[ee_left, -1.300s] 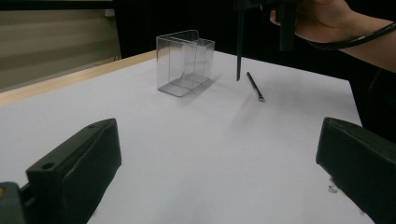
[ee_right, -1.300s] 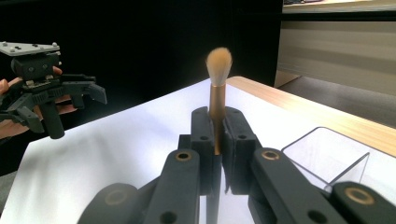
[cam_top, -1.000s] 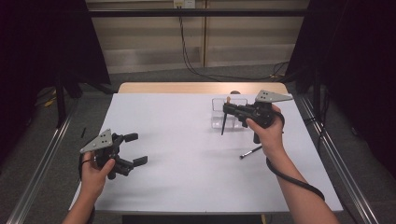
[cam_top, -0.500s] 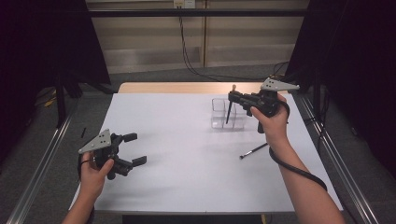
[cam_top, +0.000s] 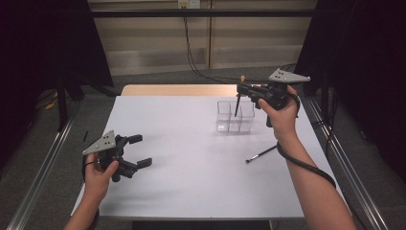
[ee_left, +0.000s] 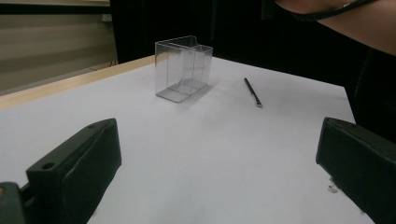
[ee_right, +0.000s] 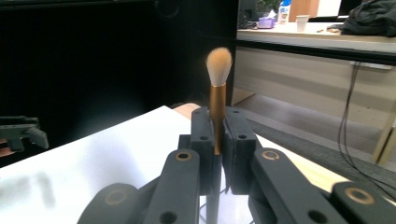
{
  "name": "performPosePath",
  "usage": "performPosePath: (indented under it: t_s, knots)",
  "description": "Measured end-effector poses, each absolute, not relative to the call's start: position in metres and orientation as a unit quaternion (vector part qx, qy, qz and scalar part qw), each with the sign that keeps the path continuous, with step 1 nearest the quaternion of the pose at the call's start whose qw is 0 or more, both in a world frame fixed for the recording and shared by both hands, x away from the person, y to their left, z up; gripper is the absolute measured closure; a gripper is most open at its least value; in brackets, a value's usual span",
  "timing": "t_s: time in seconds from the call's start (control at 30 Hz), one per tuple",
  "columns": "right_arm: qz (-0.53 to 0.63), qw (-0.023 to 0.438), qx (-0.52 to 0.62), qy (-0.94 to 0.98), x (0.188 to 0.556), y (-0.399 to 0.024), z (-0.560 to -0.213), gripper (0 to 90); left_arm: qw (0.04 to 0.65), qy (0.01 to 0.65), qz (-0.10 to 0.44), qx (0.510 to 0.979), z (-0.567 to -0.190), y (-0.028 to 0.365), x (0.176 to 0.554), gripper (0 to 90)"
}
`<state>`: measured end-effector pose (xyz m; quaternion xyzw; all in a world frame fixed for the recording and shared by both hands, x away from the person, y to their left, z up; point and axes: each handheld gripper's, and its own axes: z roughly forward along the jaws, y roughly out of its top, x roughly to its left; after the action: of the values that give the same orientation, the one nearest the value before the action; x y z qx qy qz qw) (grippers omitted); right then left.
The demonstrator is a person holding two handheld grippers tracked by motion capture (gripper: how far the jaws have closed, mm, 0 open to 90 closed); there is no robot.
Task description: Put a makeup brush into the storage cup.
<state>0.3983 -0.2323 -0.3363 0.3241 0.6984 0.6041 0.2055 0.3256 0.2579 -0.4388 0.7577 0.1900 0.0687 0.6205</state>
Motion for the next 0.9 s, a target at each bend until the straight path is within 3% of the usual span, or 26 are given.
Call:
performPosePath:
  t_s: [0.9]
  knots:
    - [0.588,0.238,0.351,0.689,0.43,-0.239,-0.332,84.6,0.611,0.196,0.079,0.763,-0.441,0.266,0.314,0.0]
